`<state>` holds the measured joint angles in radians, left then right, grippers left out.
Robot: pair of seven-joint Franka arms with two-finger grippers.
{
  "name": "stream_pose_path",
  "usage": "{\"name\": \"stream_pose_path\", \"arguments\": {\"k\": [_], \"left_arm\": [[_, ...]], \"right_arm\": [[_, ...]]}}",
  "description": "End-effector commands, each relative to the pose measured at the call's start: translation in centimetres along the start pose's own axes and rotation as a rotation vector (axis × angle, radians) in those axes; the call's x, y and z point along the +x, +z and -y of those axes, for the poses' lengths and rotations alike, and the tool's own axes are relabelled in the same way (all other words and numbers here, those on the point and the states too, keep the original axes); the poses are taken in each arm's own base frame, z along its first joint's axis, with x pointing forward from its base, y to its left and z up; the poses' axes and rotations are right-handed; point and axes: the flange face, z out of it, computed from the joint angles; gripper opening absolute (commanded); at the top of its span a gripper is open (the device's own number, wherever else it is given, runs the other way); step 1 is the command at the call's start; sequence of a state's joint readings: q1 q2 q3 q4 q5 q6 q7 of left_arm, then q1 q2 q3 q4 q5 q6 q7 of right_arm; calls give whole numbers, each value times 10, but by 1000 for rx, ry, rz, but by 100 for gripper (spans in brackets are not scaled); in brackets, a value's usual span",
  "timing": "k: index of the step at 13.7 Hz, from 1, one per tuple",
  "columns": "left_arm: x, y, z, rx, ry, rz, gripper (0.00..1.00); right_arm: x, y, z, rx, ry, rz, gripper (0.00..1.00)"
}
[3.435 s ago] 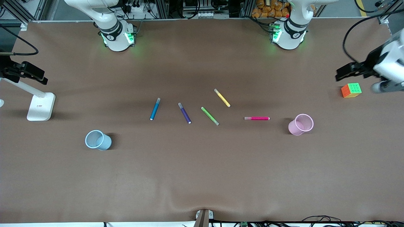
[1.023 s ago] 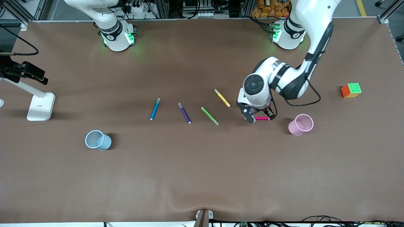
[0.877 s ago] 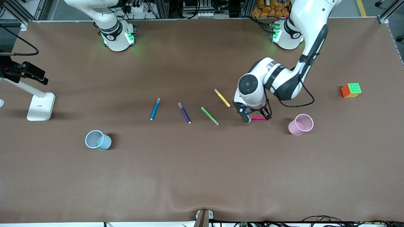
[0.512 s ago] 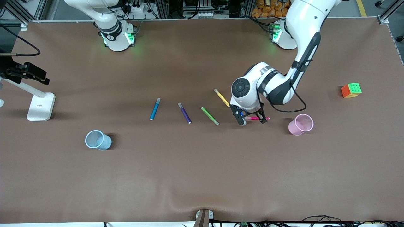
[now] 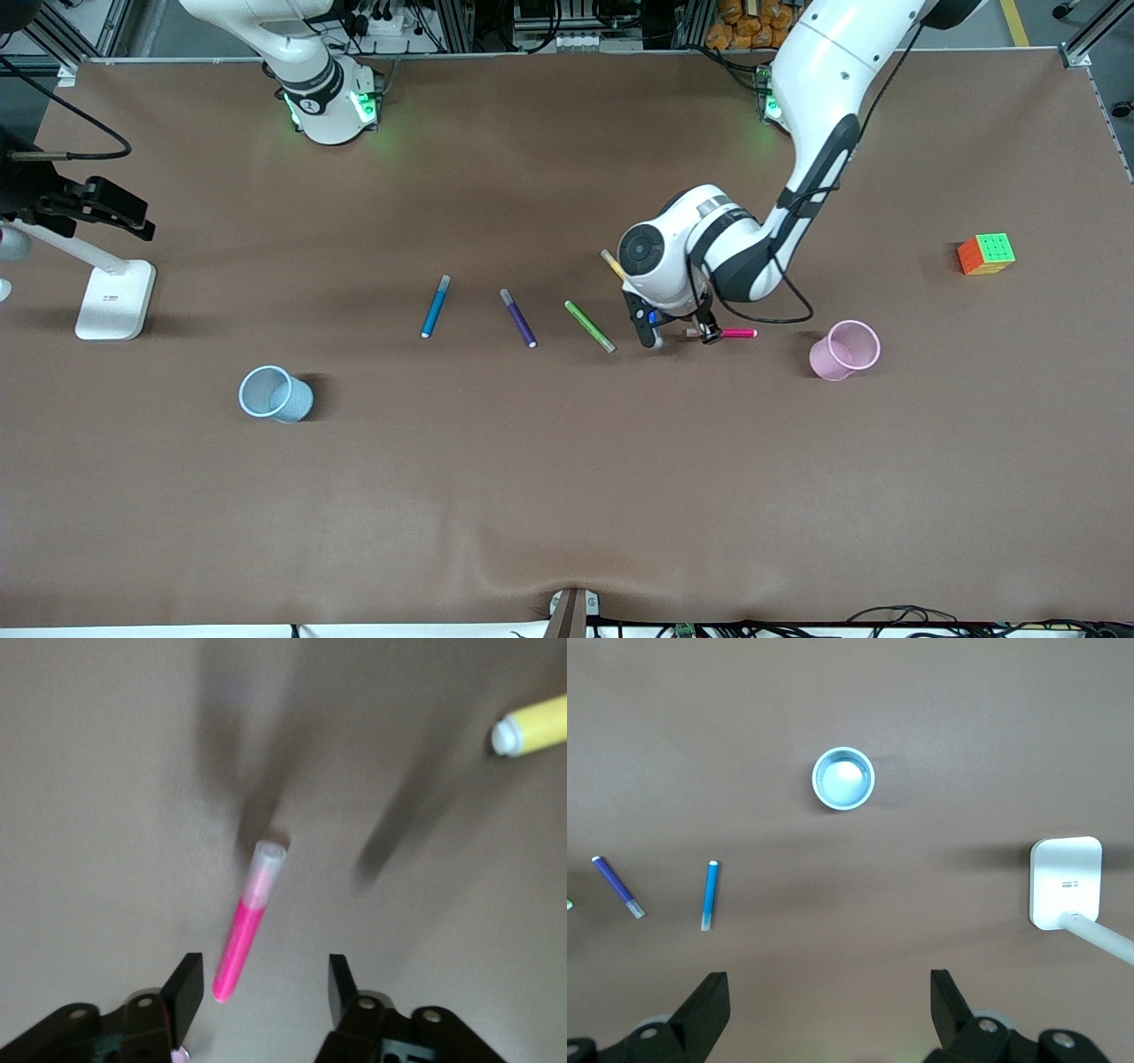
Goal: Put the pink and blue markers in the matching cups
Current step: 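Grasp the pink marker with the left gripper while the right gripper reaches the blue marker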
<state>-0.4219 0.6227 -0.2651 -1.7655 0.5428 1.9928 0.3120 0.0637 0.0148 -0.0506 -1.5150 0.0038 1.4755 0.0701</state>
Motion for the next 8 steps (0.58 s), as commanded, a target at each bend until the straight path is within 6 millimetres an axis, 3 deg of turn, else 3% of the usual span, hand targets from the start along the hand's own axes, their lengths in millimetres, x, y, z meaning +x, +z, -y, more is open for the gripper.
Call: {"name": "stream_pose_path", "arguments": {"k": [1, 8], "left_arm": [[11, 5, 8, 30, 41, 9, 57], [20, 18, 2, 60, 83, 34, 56]], "right_arm": [[4, 7, 24, -1, 41, 15, 100], [8, 41, 105, -34, 108, 72, 100]]}}
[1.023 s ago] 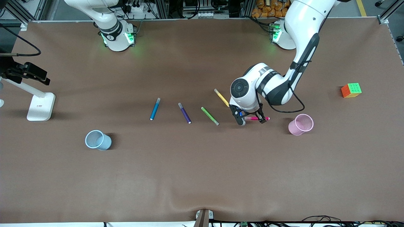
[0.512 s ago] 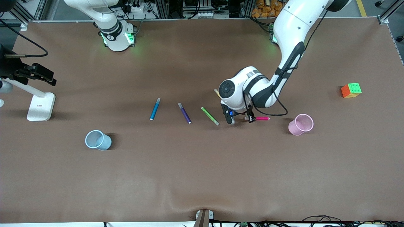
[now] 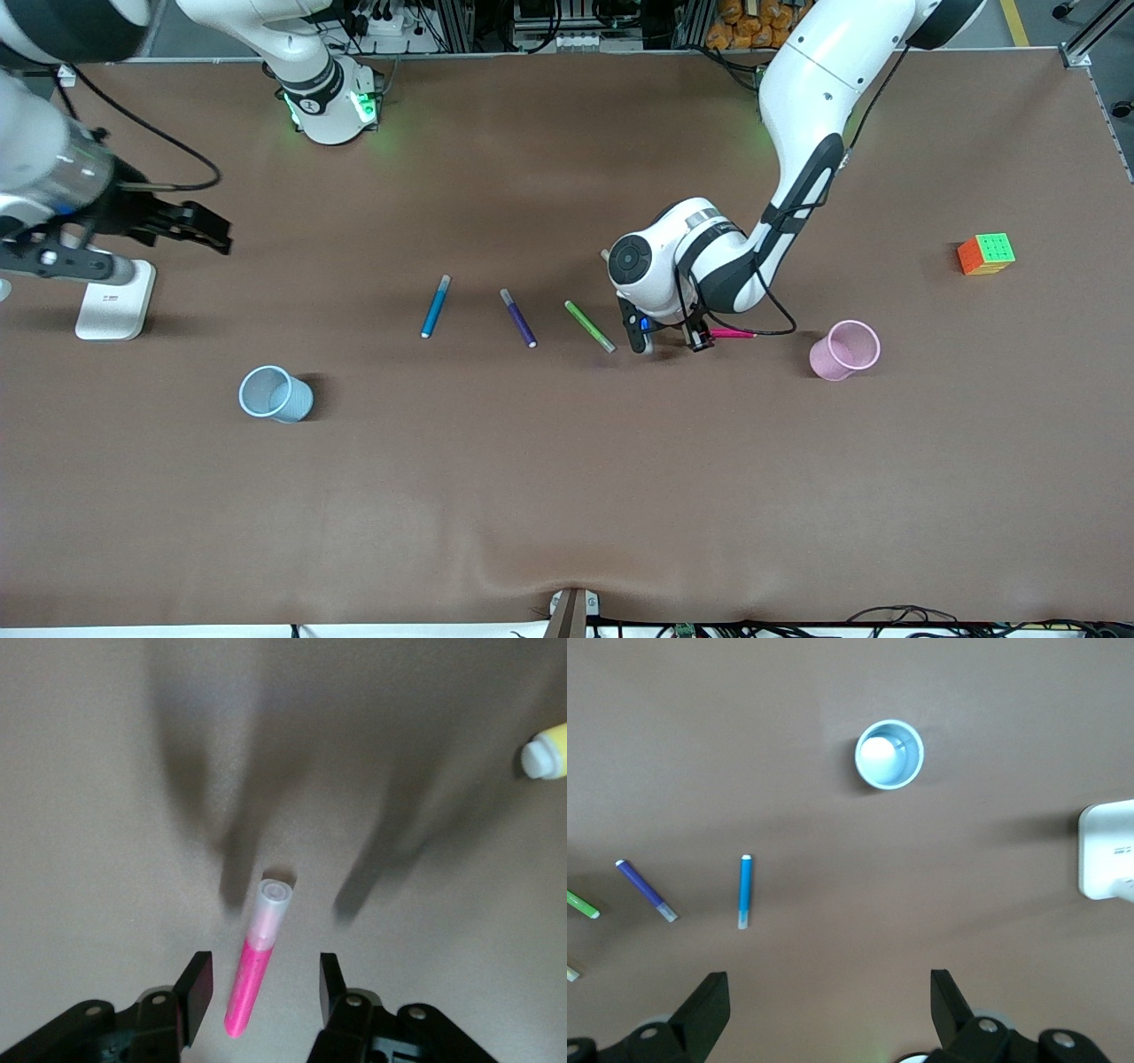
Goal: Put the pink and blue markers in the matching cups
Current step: 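Grasp the pink marker with the left gripper while the right gripper reaches the blue marker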
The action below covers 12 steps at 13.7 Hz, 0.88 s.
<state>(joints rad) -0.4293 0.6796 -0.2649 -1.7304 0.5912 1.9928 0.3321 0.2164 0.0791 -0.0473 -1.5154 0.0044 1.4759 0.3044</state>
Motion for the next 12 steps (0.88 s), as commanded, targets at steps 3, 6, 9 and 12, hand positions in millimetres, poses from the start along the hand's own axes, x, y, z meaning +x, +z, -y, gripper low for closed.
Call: {"name": "stream_pose_path", "arguments": {"k": [3, 6, 9, 12], "left_arm": [[7, 5, 2, 37, 35, 17, 56], [8, 5, 3, 39, 34, 9, 55], [11, 9, 2, 36, 37, 4, 54], [11, 12, 1, 33, 37, 7, 52]], "right_arm": [[-5, 12, 35, -18, 40, 29, 100], [-2, 36, 65, -40, 32, 64, 100], [-10, 67, 116, -98, 62, 89, 100], [-17, 85, 146, -130, 120, 96, 100]]}}
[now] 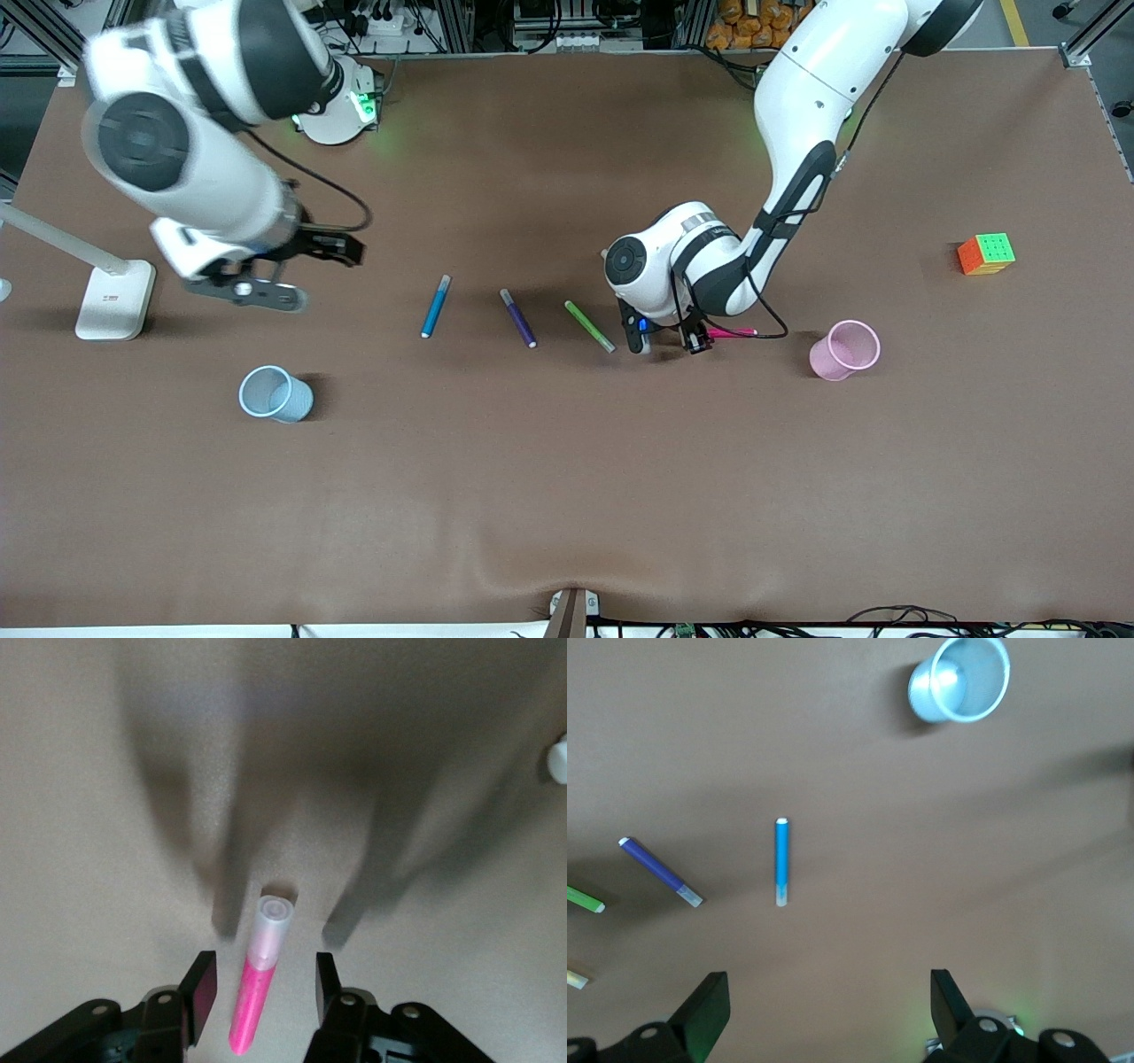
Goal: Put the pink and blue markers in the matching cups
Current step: 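Grasp the pink marker with the left gripper while the right gripper reaches the blue marker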
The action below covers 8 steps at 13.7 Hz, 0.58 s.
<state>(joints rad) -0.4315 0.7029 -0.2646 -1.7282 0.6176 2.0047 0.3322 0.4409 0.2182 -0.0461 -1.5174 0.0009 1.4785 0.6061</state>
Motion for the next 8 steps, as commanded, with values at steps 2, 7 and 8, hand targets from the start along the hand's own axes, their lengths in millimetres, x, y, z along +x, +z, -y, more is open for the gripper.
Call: {"name": "stream_pose_path", "arguments": {"k": [2, 7, 8], "left_arm": [[5, 2, 5, 21, 13, -6, 48], [7, 6, 4, 16, 8, -7, 36], [7, 6, 4, 16, 6, -6, 27]], "right_arm": [[-1, 6, 14, -4, 25, 11, 100], [20, 65, 28, -27, -143, 88, 100], [21, 82, 29, -29, -143, 94, 100]]}}
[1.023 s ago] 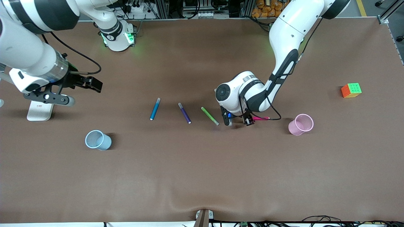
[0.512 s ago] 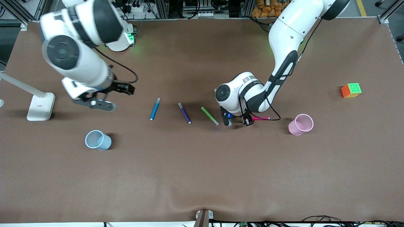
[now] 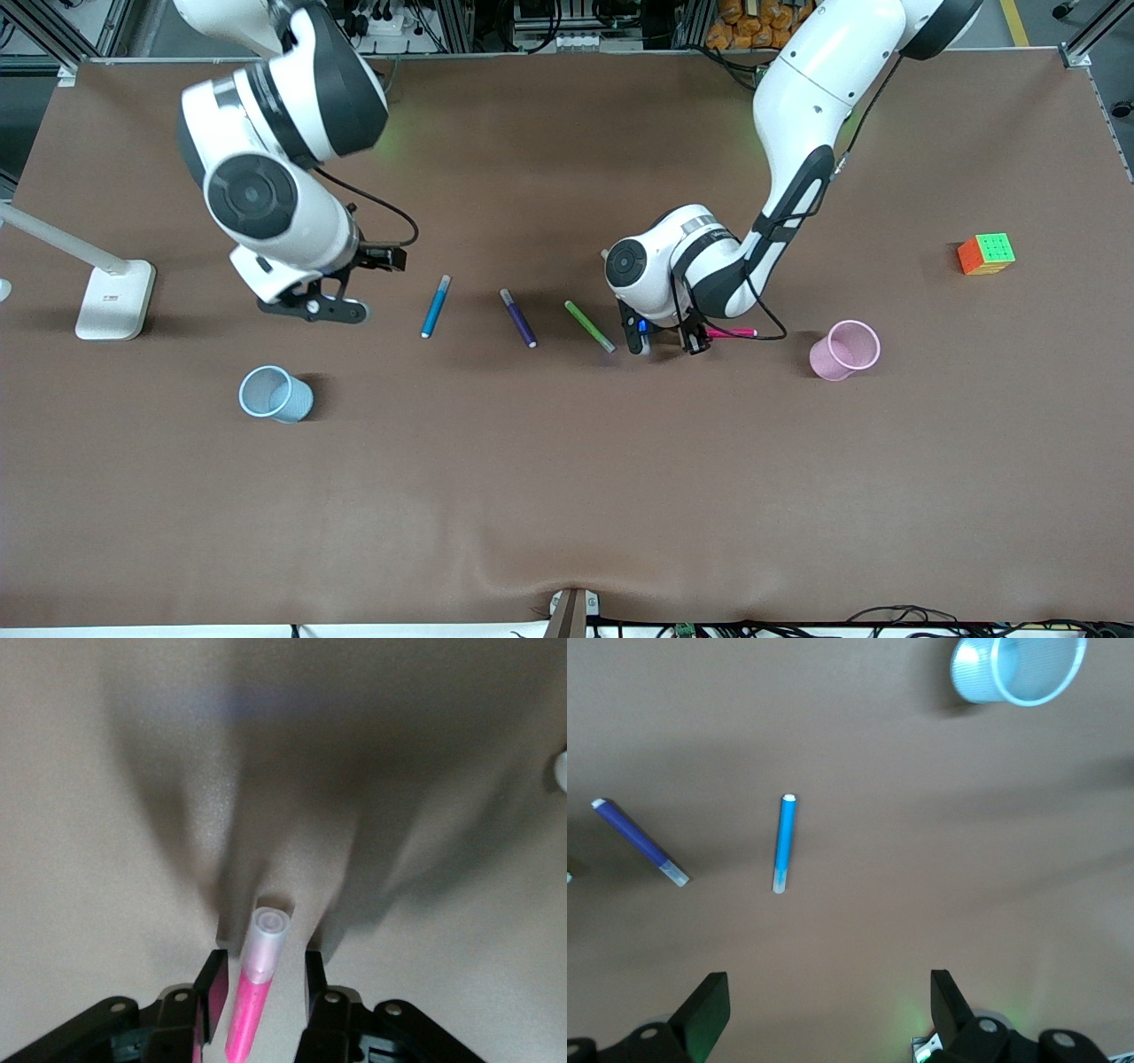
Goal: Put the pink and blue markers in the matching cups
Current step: 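Grasp the pink marker with the left gripper while the right gripper reaches the blue marker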
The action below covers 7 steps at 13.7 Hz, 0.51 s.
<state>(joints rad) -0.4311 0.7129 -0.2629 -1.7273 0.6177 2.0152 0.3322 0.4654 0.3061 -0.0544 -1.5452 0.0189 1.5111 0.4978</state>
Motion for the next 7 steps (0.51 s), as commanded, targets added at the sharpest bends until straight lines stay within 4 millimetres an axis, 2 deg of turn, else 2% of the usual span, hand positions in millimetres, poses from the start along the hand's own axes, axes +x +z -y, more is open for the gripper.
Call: {"name": "stream_pose_path", "arguments": {"k": [1, 3, 7], "left_arm": [[4, 0, 5, 21, -1, -4, 22], [5, -2, 4, 9, -14, -10, 0], [3, -11, 3, 14, -91, -8, 0]], "right_arm": [[8, 38, 3, 9, -19, 20, 100], [13, 70, 5, 11, -17, 16, 100], [12, 112, 12, 33, -21, -7, 100]]}}
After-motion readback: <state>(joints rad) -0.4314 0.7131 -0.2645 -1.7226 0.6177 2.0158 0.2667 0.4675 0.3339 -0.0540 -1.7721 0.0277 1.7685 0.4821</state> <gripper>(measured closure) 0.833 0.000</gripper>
